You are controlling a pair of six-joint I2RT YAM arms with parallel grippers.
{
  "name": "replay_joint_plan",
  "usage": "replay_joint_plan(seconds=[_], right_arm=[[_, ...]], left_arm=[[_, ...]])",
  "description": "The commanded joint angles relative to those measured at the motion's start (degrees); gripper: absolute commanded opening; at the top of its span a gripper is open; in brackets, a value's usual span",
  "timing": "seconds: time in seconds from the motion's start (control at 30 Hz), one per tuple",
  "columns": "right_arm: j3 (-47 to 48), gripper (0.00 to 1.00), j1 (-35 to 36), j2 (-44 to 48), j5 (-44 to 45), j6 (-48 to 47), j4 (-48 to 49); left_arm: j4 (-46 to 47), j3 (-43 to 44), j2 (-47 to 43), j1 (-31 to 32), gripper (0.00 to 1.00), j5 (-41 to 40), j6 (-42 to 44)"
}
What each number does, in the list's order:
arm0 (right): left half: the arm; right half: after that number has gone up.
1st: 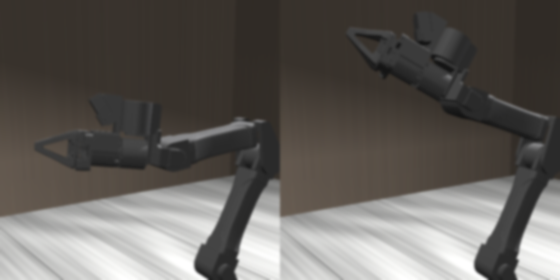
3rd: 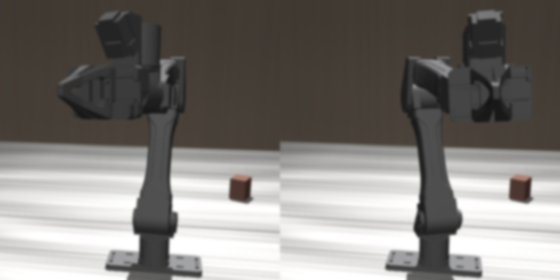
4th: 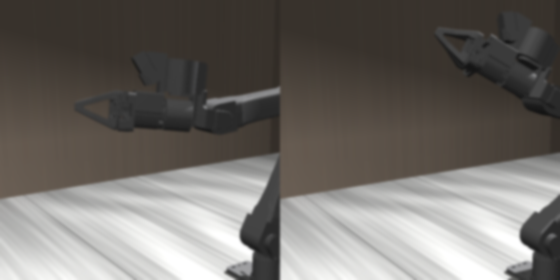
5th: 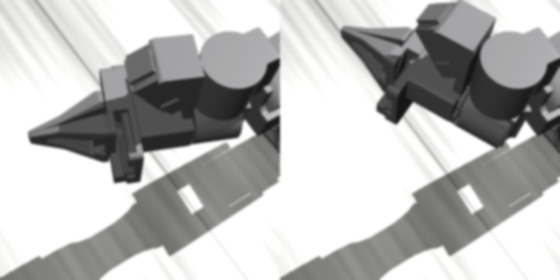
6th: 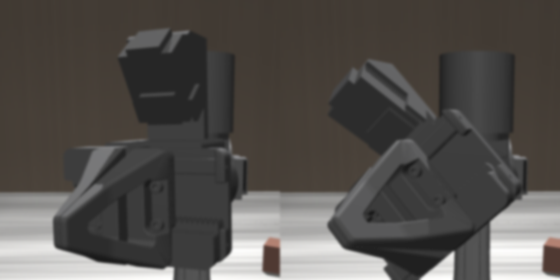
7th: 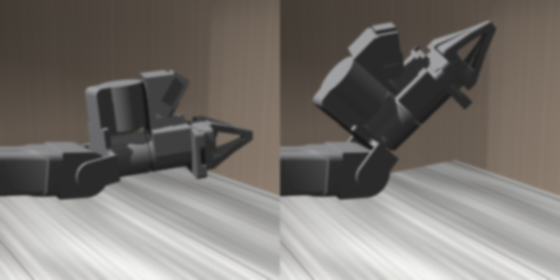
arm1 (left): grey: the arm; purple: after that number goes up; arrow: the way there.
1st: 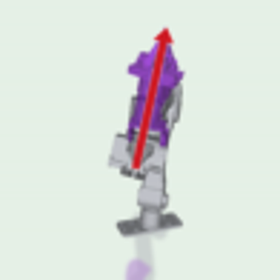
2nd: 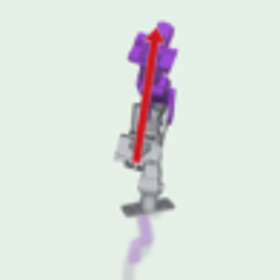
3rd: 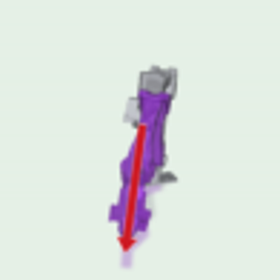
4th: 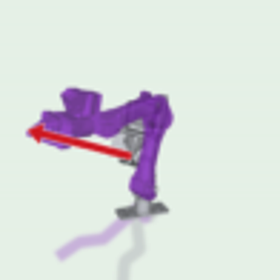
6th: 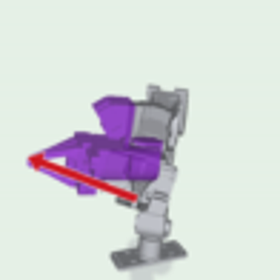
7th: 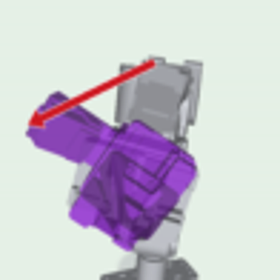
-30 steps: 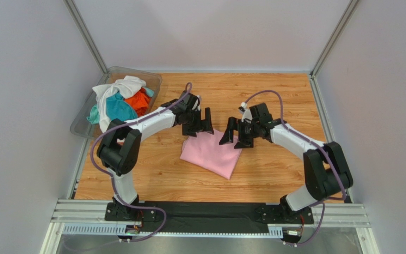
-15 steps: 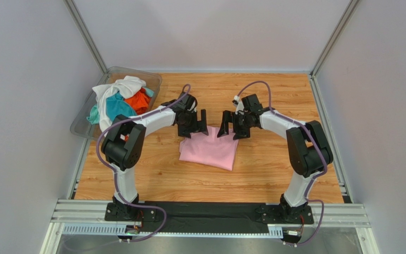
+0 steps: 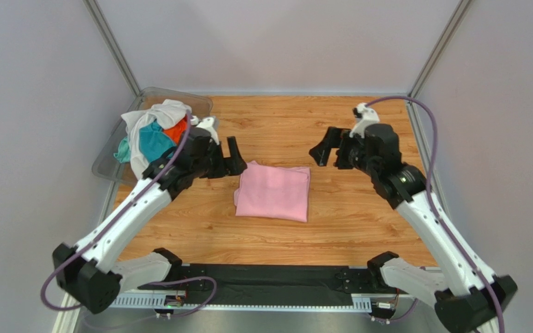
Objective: Fold and stack the t-shirts
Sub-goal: Fold the tshirt, then neatly place the folded tshirt to the corner
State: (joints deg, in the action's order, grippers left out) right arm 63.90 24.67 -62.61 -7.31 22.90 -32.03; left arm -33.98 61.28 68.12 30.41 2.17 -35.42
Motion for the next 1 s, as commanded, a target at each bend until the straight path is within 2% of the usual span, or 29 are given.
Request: replay_joint_plan(seconds=[0.0, 0.03, 0.2, 0.47, 0.57, 0.7, 0.97], right_arm=[[-8.2, 1.00, -0.2, 7.3, 10.0, 7.5, 1.5], [-11.8, 1.00, -0.3, 8.5, 10.1, 9.0, 2.3], [-15.6, 1.00, -0.2, 7.7, 2.8, 10.3, 0.0], [-15.8, 0.98, 3.0, -7.5, 3.4, 10.9, 1.8], [-14.2, 0.92, 4.4, -14.5, 5.1, 10.9, 2.8], [-10.3, 0.74, 4.8, -22.5, 6.9, 11.8, 3.3], [-6.3, 0.54, 7.4, -32.5, 7.2, 11.6, 5.5]], left_arm=[[-8.5, -4.0, -9.0, 0.1, 1.00, -9.8, -0.3], [-10.9, -4.8, -10.5, 0.1, 1.00, -10.6, -1.0], [-18.9, -9.1, -18.6, 0.1, 1.00, -17.6, -6.0], [-18.8, -12.7, -22.2, 0.1, 1.00, -19.1, -8.2], [-18.3, -12.8, -22.8, 0.1, 1.00, -19.3, -8.5], [-18.1, -13.5, -23.6, 0.1, 1.00, -18.6, -8.7], [-17.9, -14.2, -24.8, 0.1, 1.00, -18.2, -8.8]])
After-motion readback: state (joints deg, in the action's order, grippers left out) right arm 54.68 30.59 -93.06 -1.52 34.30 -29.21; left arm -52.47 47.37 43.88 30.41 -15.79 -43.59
